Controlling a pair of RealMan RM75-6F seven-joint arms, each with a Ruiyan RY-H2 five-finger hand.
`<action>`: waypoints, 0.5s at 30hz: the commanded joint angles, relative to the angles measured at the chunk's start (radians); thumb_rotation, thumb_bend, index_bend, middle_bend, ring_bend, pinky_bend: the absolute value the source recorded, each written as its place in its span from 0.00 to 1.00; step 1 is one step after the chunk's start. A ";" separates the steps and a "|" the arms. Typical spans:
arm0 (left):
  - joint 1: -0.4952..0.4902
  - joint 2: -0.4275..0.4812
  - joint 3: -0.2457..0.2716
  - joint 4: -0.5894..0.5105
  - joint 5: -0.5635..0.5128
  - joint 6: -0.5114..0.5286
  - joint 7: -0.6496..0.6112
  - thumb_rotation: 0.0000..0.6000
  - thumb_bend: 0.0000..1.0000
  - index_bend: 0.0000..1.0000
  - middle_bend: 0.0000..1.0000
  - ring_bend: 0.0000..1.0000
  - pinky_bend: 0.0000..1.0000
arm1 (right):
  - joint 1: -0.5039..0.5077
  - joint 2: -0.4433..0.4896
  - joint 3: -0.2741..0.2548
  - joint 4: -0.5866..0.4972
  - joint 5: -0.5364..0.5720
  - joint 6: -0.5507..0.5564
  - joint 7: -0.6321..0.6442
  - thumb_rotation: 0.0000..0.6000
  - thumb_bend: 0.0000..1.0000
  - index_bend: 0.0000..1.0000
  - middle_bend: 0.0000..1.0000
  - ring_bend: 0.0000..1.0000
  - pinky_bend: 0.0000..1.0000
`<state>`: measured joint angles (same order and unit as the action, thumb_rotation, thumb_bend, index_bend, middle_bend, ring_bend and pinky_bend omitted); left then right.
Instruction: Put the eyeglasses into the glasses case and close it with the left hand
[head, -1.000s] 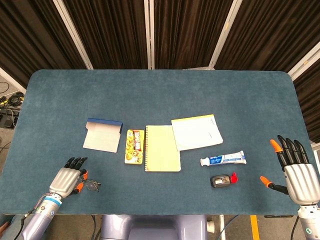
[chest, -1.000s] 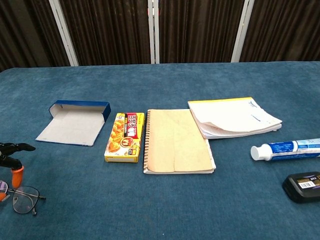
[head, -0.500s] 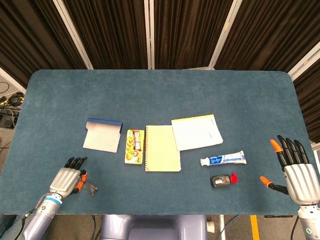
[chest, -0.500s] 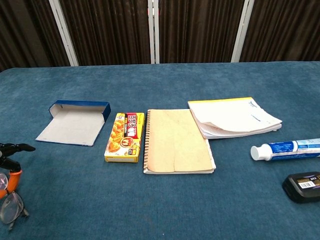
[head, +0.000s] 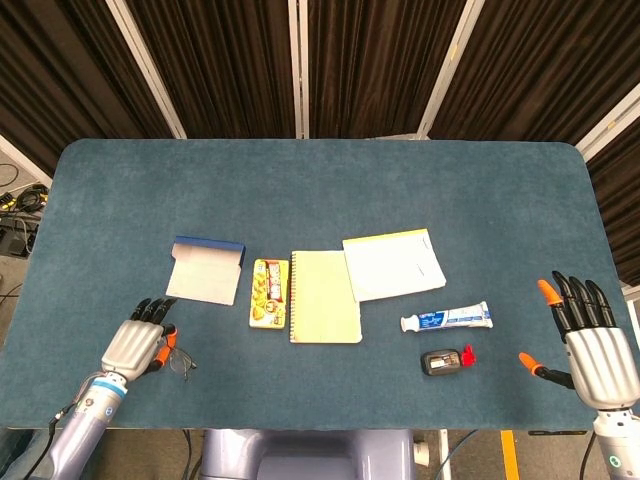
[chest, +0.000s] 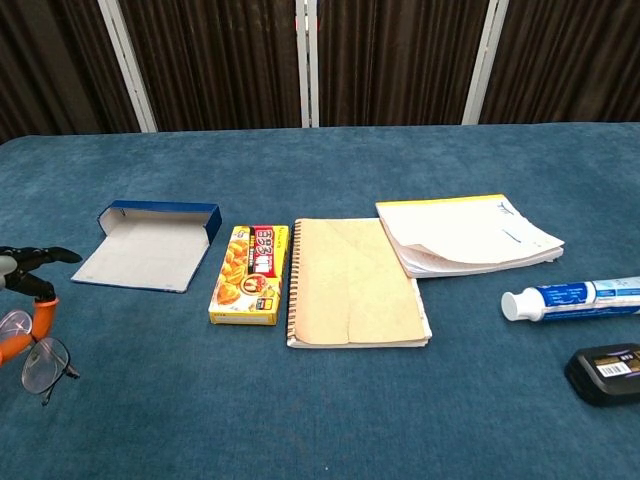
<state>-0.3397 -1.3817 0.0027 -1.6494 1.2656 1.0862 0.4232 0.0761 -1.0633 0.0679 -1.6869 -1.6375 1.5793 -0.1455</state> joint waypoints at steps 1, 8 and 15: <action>-0.024 0.004 -0.030 -0.001 -0.017 -0.009 -0.002 1.00 0.56 0.57 0.00 0.00 0.00 | 0.002 -0.003 0.002 0.003 0.007 -0.005 -0.006 1.00 0.00 0.00 0.00 0.00 0.00; -0.128 -0.024 -0.139 0.076 -0.083 -0.084 -0.027 1.00 0.55 0.57 0.00 0.00 0.00 | 0.007 -0.012 0.009 0.009 0.032 -0.021 -0.029 1.00 0.00 0.00 0.00 0.00 0.00; -0.268 -0.097 -0.226 0.242 -0.208 -0.224 -0.034 1.00 0.56 0.57 0.00 0.00 0.00 | 0.006 -0.020 0.014 -0.002 0.041 -0.017 -0.075 1.00 0.00 0.00 0.00 0.00 0.00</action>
<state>-0.5587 -1.4403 -0.1917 -1.4713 1.1003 0.9084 0.3946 0.0820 -1.0809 0.0807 -1.6873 -1.5996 1.5620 -0.2155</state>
